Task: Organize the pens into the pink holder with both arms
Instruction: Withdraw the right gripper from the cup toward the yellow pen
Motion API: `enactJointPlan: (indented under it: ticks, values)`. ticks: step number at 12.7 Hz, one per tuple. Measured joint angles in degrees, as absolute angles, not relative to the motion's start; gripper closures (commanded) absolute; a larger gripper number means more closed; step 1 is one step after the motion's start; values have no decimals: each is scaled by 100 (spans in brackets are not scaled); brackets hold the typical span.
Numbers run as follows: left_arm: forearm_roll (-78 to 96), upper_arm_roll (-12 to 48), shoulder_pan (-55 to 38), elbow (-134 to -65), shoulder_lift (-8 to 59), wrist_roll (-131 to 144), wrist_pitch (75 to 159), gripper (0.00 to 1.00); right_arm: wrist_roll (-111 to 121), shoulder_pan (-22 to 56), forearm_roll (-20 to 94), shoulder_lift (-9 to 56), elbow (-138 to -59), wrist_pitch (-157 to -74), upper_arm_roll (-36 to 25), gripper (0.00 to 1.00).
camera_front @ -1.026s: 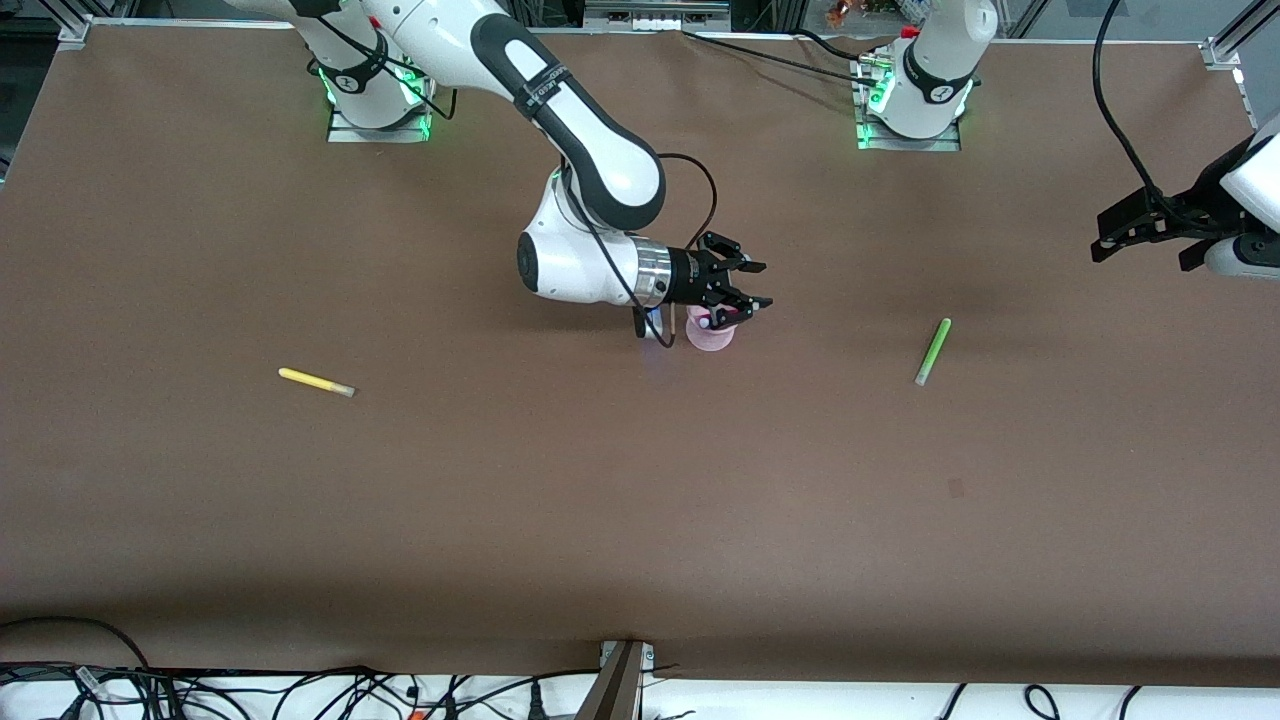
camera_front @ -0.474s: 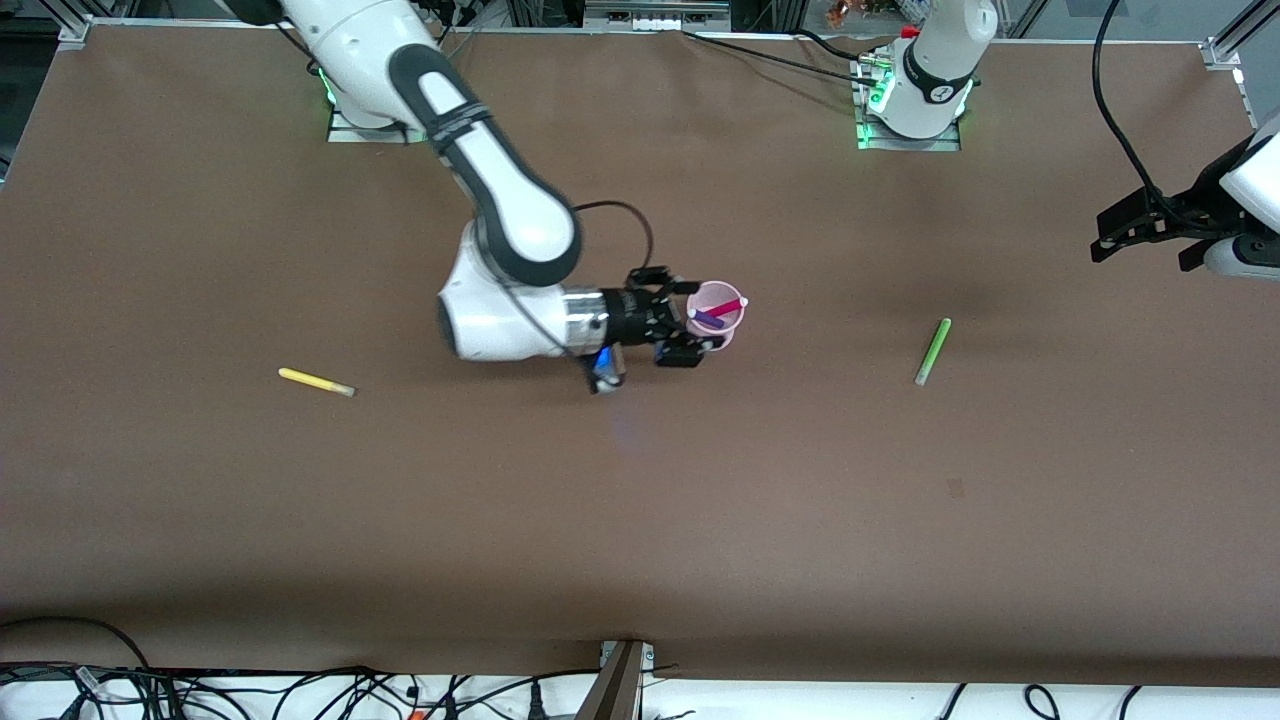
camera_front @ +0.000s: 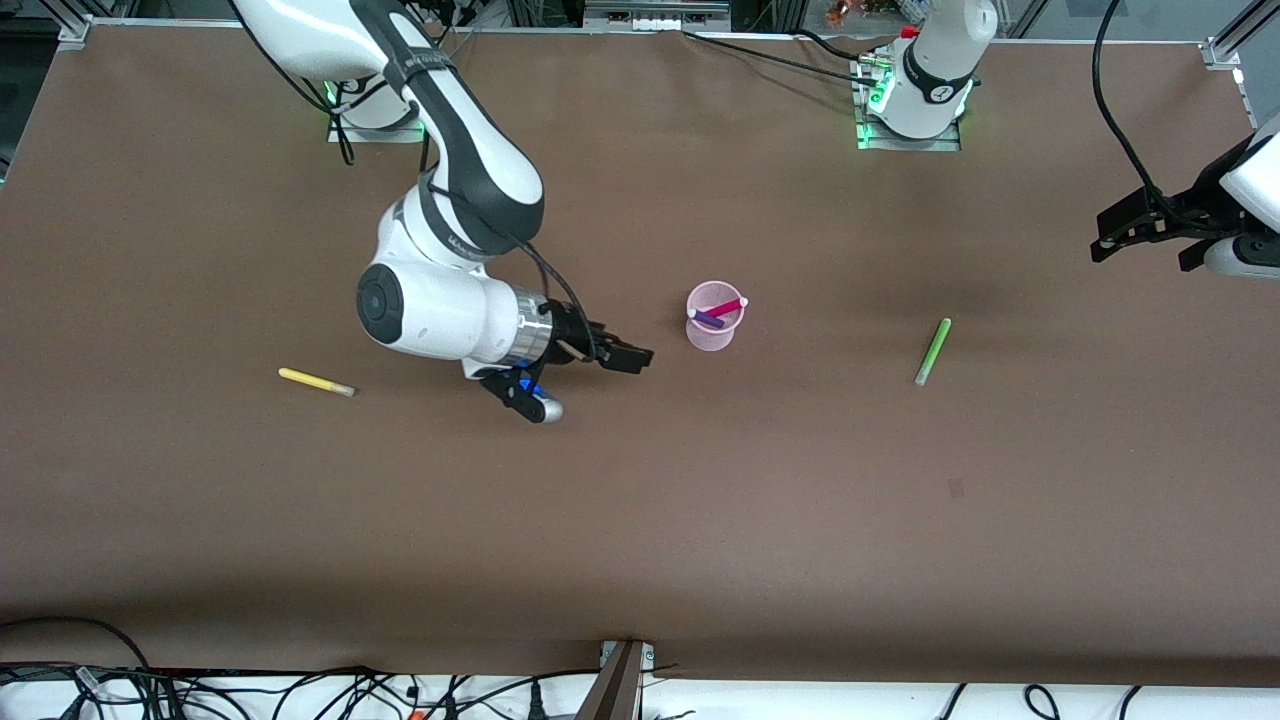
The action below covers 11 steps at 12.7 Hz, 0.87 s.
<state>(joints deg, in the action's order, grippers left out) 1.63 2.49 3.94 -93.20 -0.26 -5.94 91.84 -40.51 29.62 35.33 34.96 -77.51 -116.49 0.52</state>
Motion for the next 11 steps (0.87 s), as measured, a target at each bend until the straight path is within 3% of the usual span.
enactJointPlan:
  ticks: [7,11]
  values:
    - [163,249,393,-9317,-26,-594,9184,0,-1310,2917,2032,2542,-7715,-9860,-1424,0]
    - [163,250,393,-9315,-26,-594,9184,0,-962,2853,903,1490,-7974,-9001,-1504,0]
